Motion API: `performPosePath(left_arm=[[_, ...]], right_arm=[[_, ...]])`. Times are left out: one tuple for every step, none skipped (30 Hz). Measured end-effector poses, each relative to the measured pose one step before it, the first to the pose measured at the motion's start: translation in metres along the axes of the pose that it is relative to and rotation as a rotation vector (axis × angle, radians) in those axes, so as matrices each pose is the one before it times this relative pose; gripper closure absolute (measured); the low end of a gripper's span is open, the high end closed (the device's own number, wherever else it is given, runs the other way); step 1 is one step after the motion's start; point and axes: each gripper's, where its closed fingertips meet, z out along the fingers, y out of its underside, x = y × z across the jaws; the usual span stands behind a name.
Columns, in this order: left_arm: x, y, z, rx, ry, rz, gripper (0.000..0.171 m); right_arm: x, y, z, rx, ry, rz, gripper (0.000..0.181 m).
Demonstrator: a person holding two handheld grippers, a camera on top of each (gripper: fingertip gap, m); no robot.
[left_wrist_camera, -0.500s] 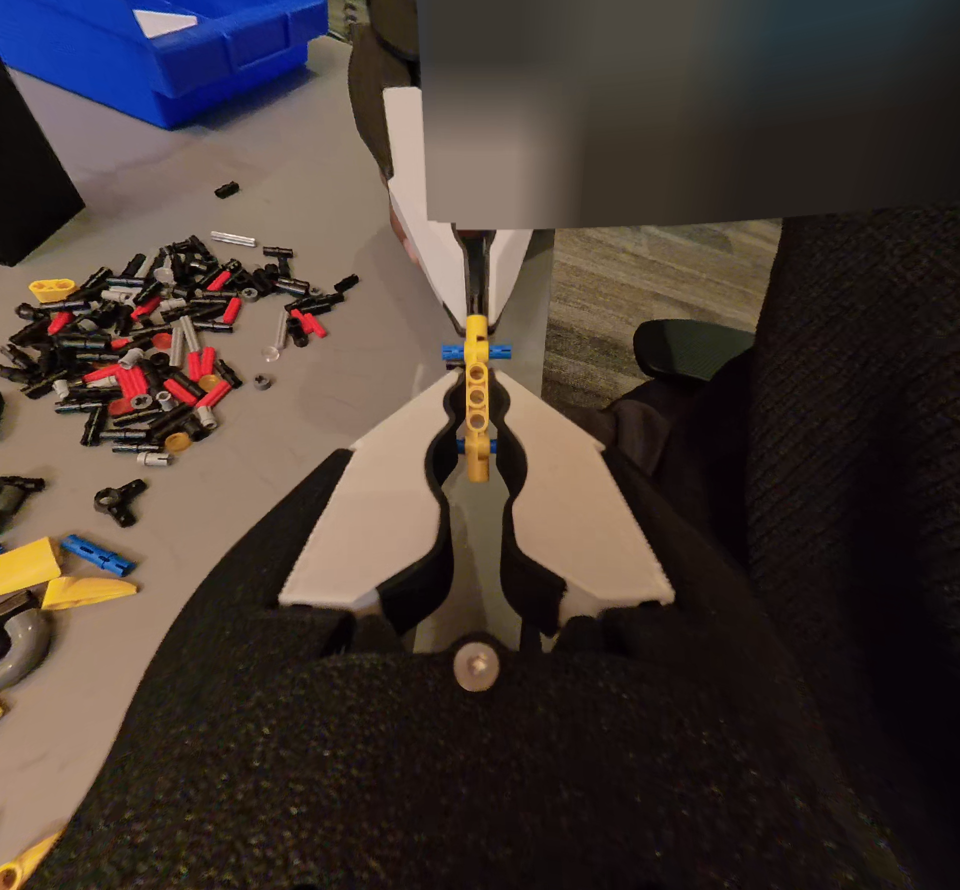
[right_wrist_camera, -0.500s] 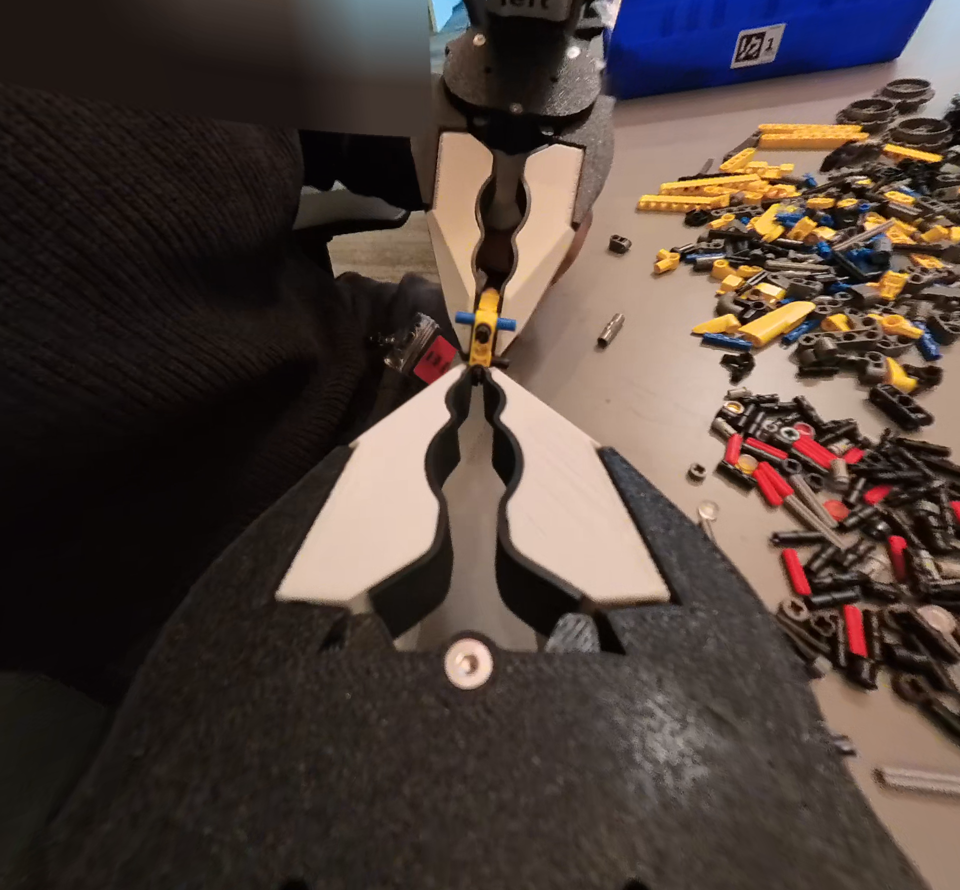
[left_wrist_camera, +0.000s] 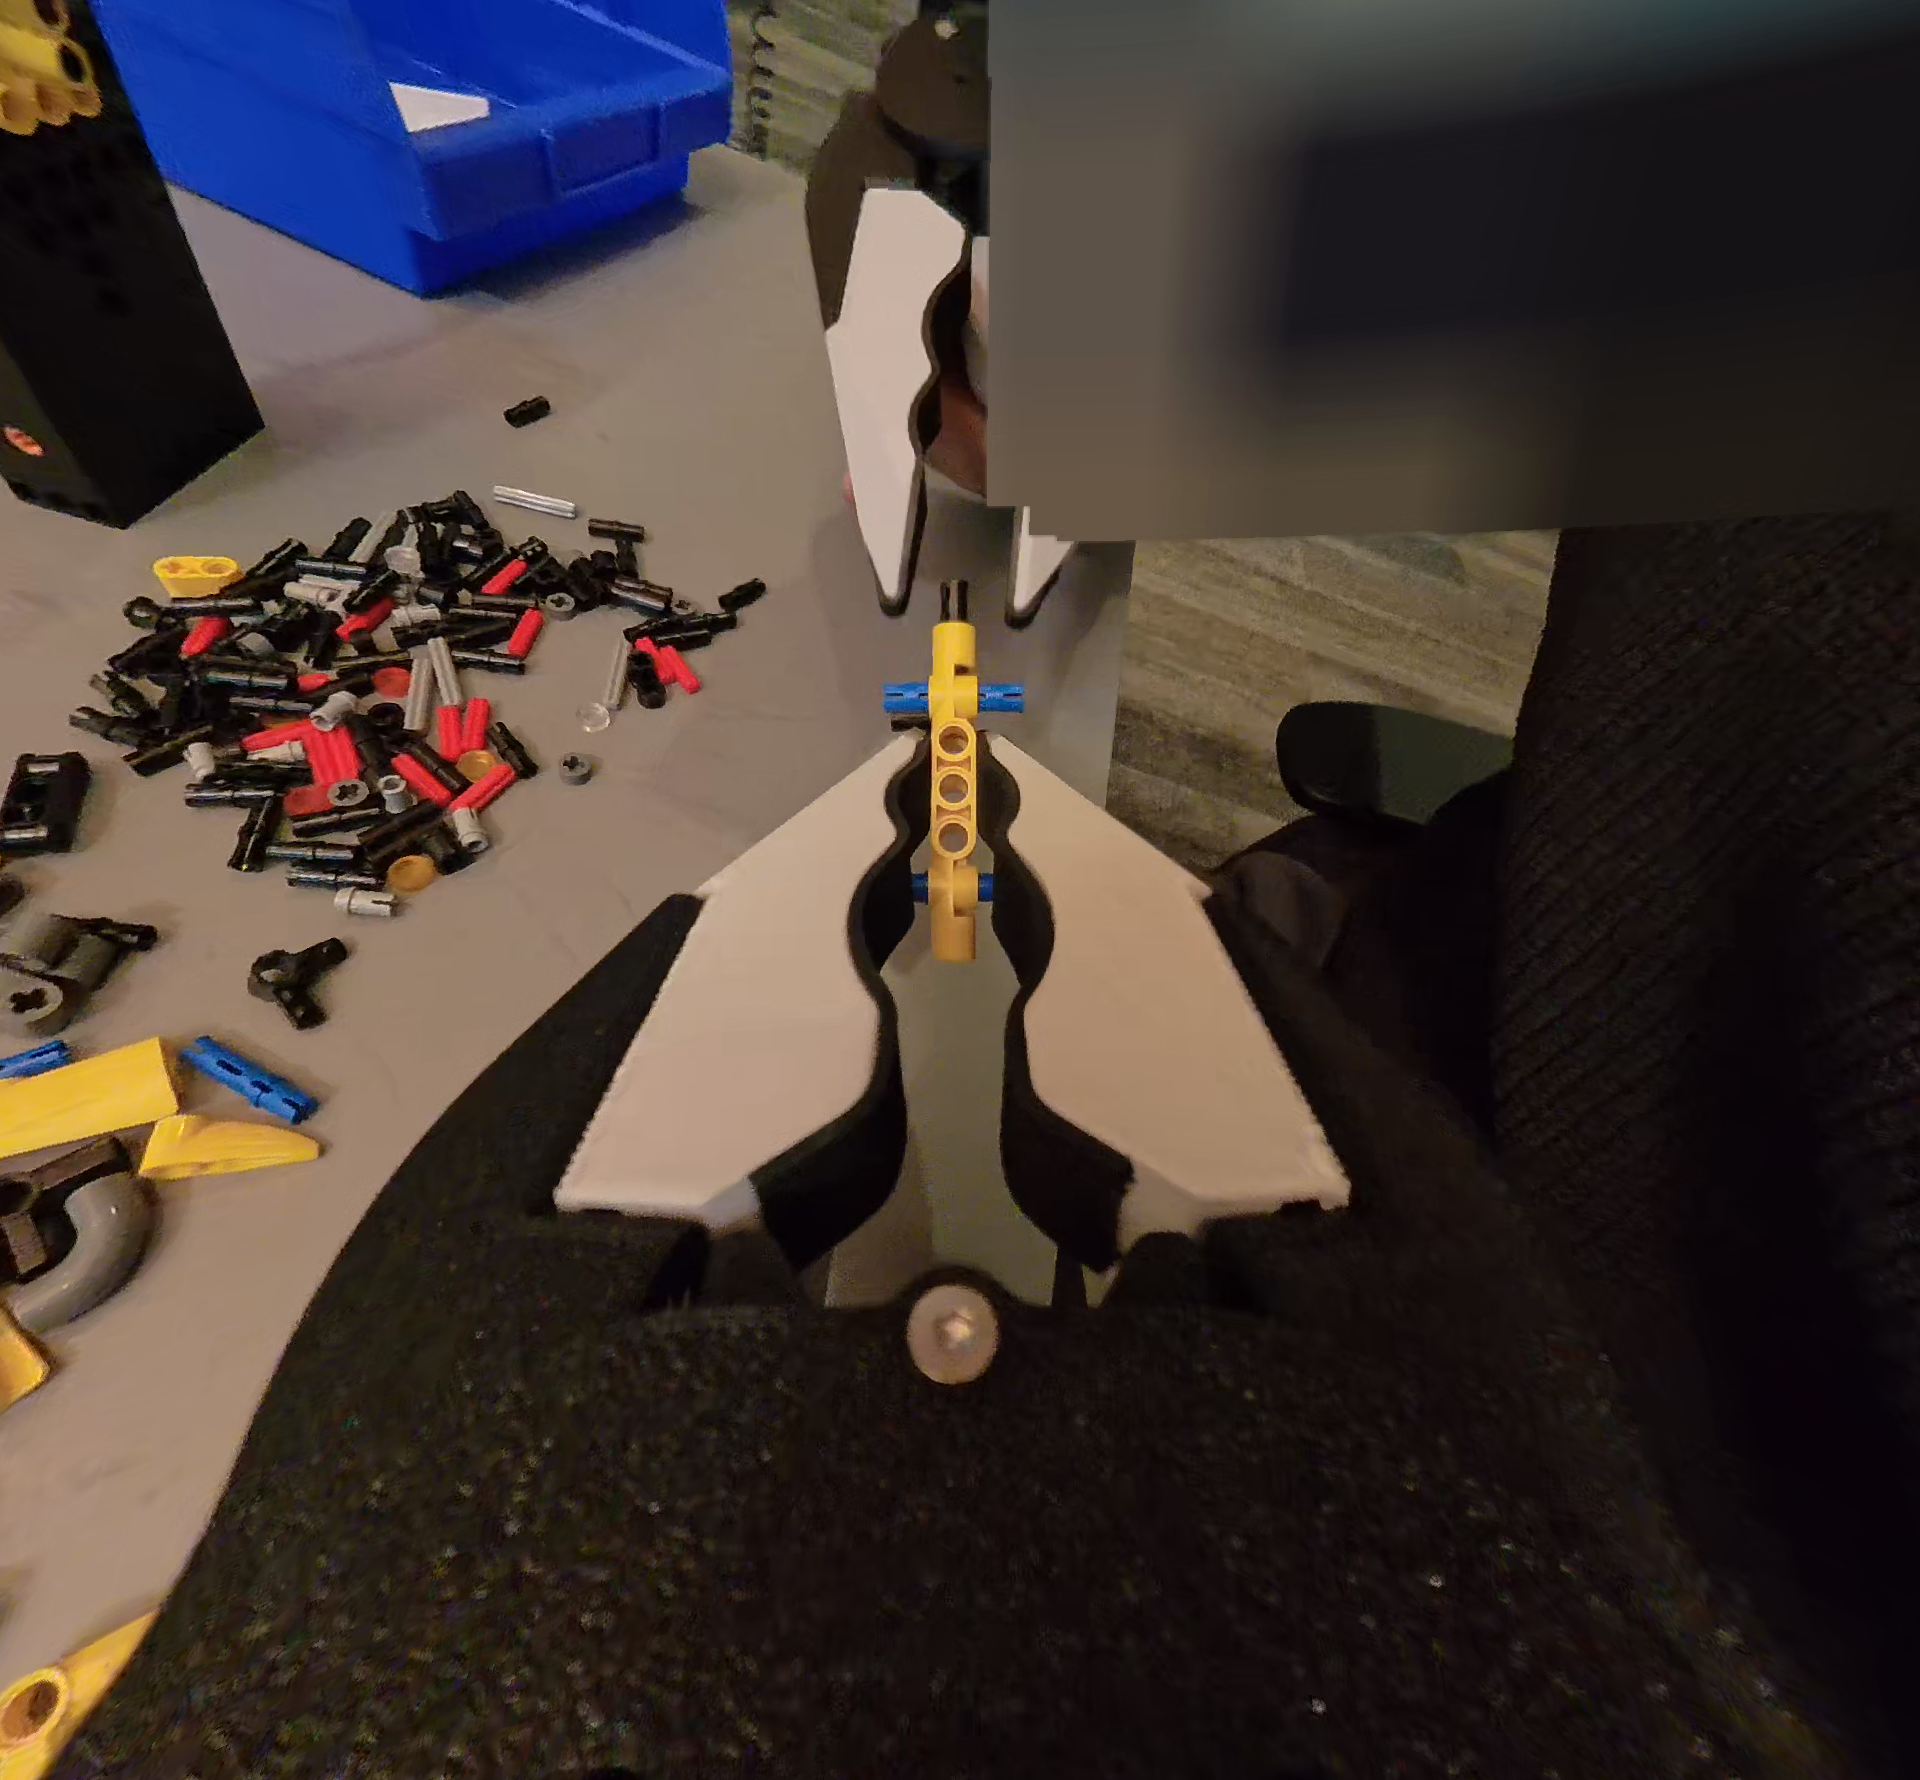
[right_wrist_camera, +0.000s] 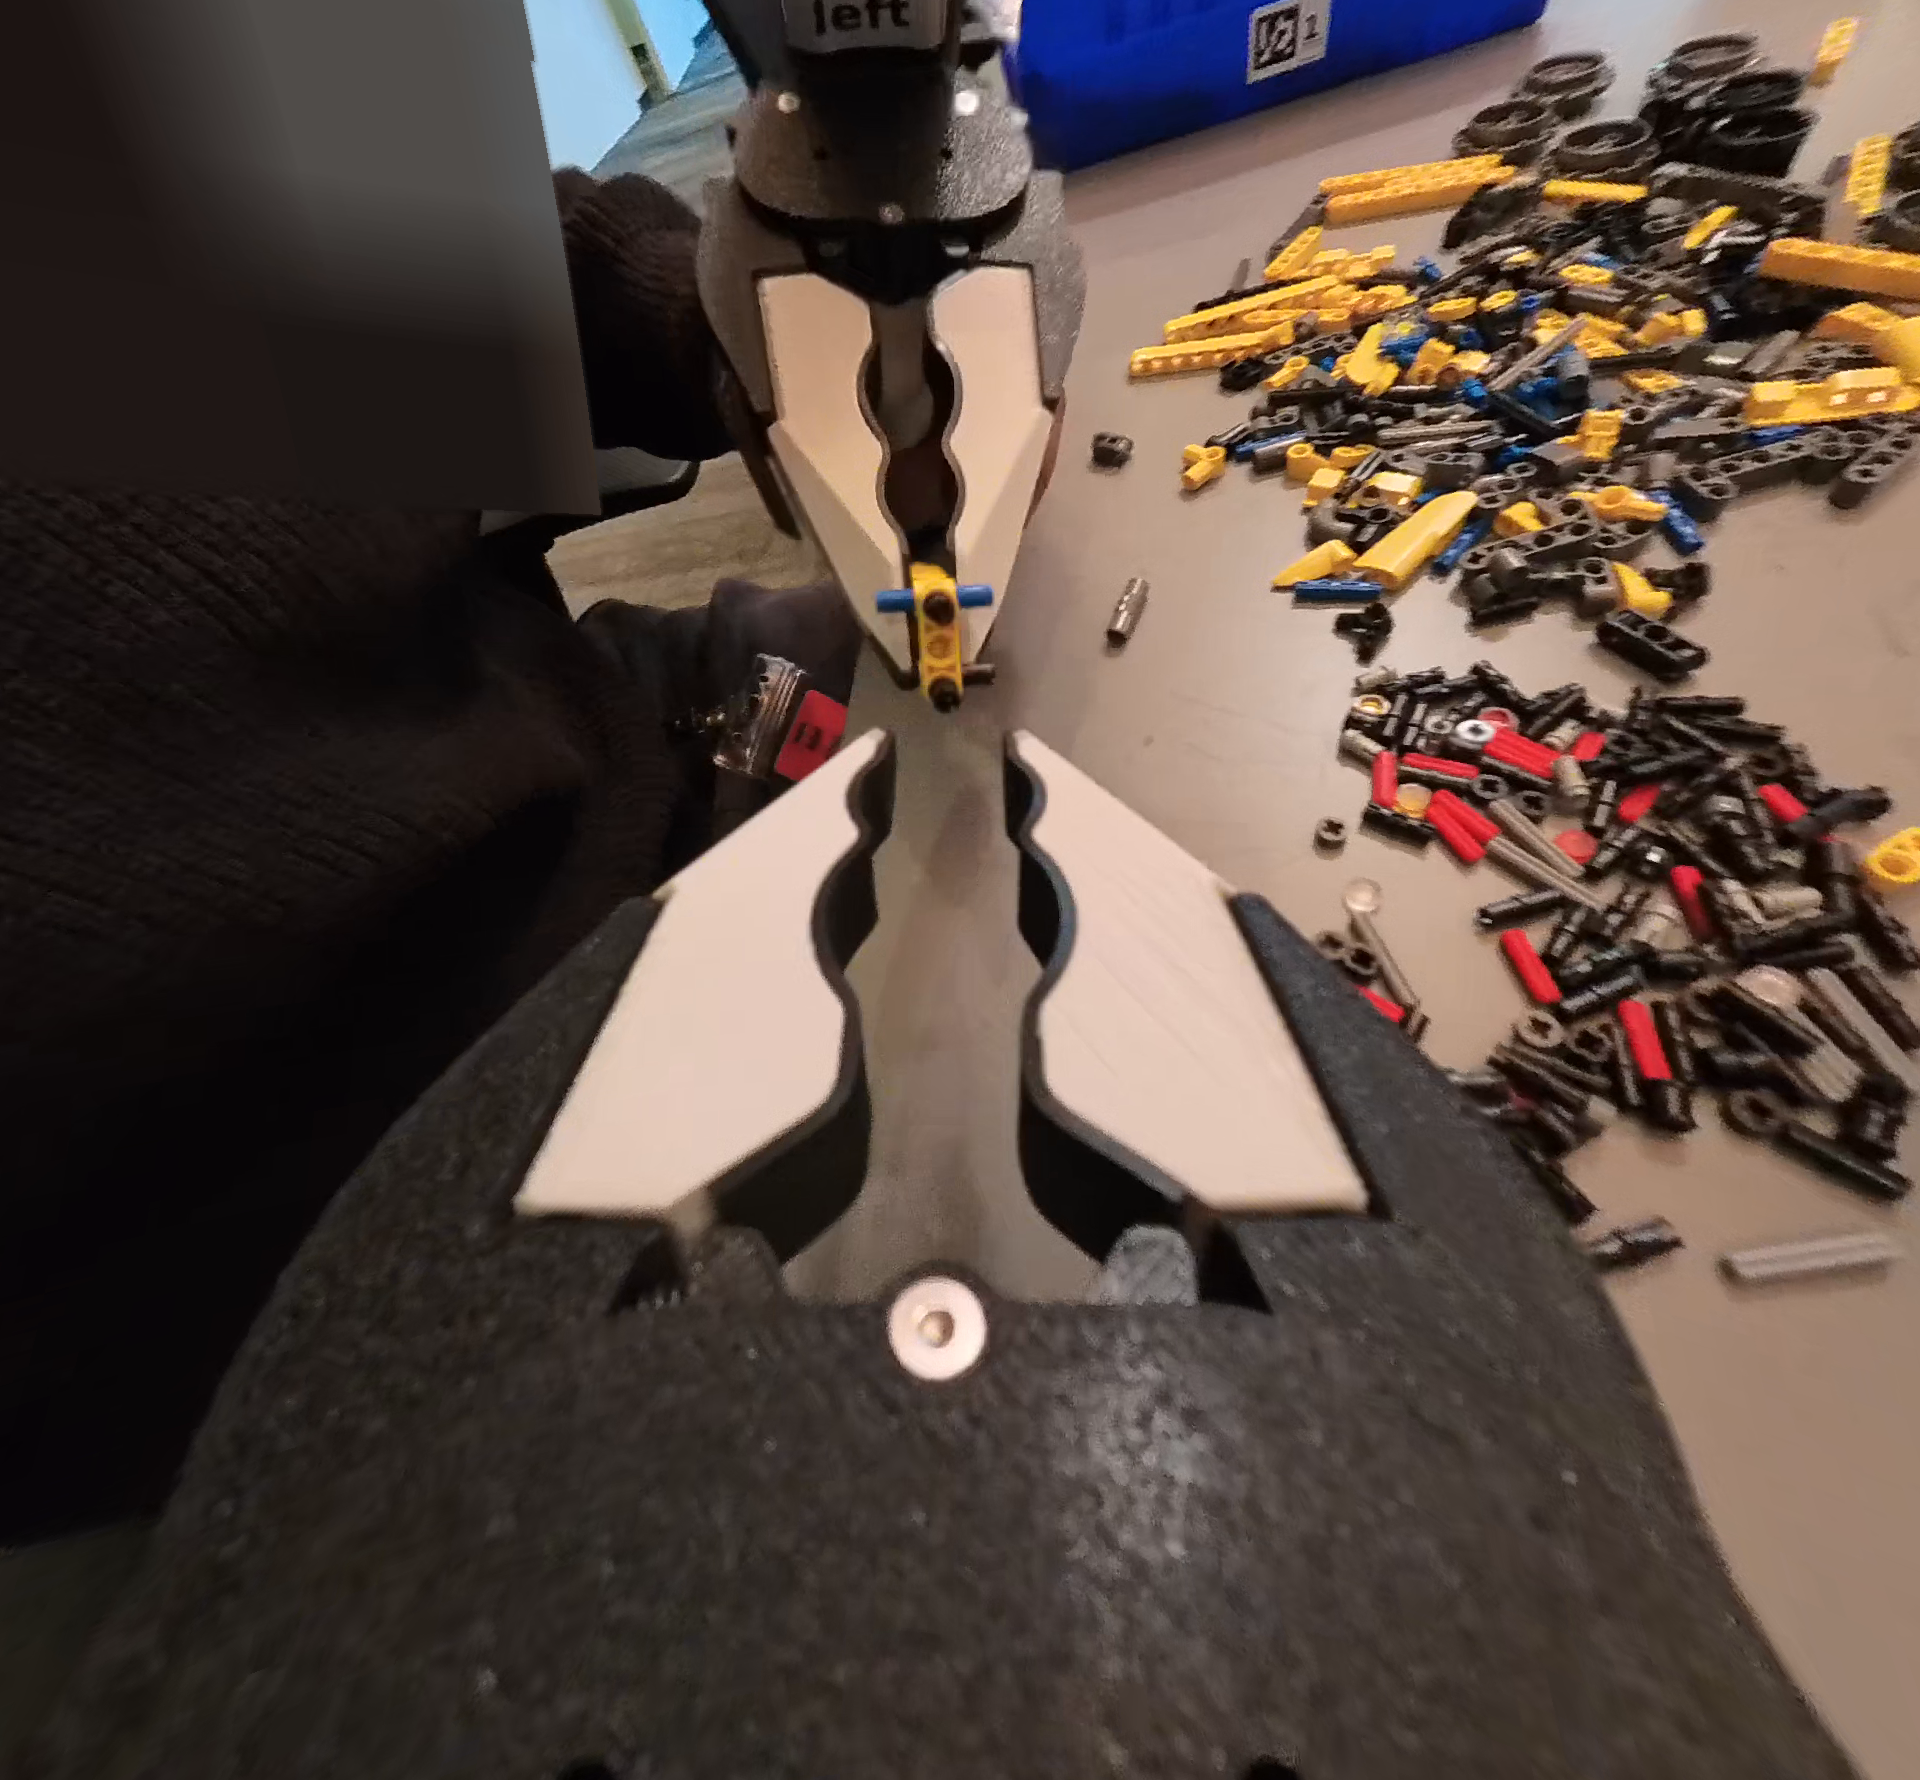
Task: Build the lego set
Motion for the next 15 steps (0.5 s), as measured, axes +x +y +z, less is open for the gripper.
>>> performPosePath(left_arm=[[-0.00112, -0.00119, -0.001, 0.00946, 0.0003, -0.0105, 0.165], [-0.00111, -0.0011, -0.00081, 0.00806, -0.0012, -0.0076, 0.165], [-0.00079, -0.00095, -0.00058, 0.00625, -0.0015, -0.0055, 0.165], [-0.00106, -0.00076, -0.0005, 0.0051, -0.0042, -0.0034, 0.165], [-0.00059, -0.00068, -0.00025, 0.00371, -0.0024, -0.0014, 0.165], [-0.00058, -0.00058, -0.00021, 0.00243, -0.0001, -0.0031, 0.165], [-0.00077, -0.00082, -0.00019, 0.00393, 0.0005, -0.0063, 0.165], [-0.00069, -0.0012, -0.0003, 0.00665, 0.0026, -0.007, 0.165], [-0.00091, -0.00126, -0.00042, 0.00509, 0.0038, -0.0078, 0.165], [-0.00114, -0.00168, -0.00053, 0.00726, 0.0024, -0.0052, 0.165], [-0.00108, -0.00177, -0.00056, 0.00654, 0.0049, -0.0077, 0.165], [-0.00143, -0.00153, -0.00052, 0.00496, 0.0054, -0.0106, 0.165], [-0.00174, -0.00169, -0.00045, 0.00611, 0.0069, -0.014, 0.165], [-0.00157, -0.0021, -0.00045, 0.00807, 0.0108, -0.0198, 0.165], [-0.00192, -0.00229, -0.00049, 0.0098, 0.0102, -0.0227, 0.165]], right_arm=[[0.00264, -0.00241, -0.004, 0.0237, 0.0157, 0.0103, 0.16], [0.00304, -0.00253, -0.00391, 0.0255, 0.0172, 0.0125, 0.16], [0.00351, -0.00254, -0.00363, 0.0268, 0.0189, 0.0129, 0.16], [0.00323, -0.00256, -0.0033, 0.0278, 0.0174, 0.0132, 0.16], [0.00265, -0.00262, -0.00273, 0.0281, 0.0143, 0.012, 0.16], [0.00226, -0.00242, -0.00216, 0.026, 0.0106, 0.0094, 0.16], [0.00204, -0.0017, -0.00129, 0.0204, 0.0075, 0.0066, 0.16], [0.00199, -0.00081, -0.00049, 0.0129, 0.0069, 0.0026, 0.16], [0.0023, -0.00003, 0.00041, 0.006, 0.0066, -0.0024, 0.16], [0.00213, 0.00055, 0.0012, 0.0001, 0.006, -0.0067, 0.16], [0.00219, 0.00059, 0.00182, -0.0034, 0.0059, -0.0099, 0.16], [0.00199, 0.00052, 0.00225, -0.005, 0.0042, -0.0118, 0.16], [0.00189, 0.00022, 0.00228, -0.0046, 0.0025, -0.0127, 0.16], [0.00196, -0.00023, 0.0022, -0.0021, 0.0018, -0.0126, 0.159], [0.00214, -0.00043, 0.00199, 0.0005, 0.0006, -0.0087, 0.159]])
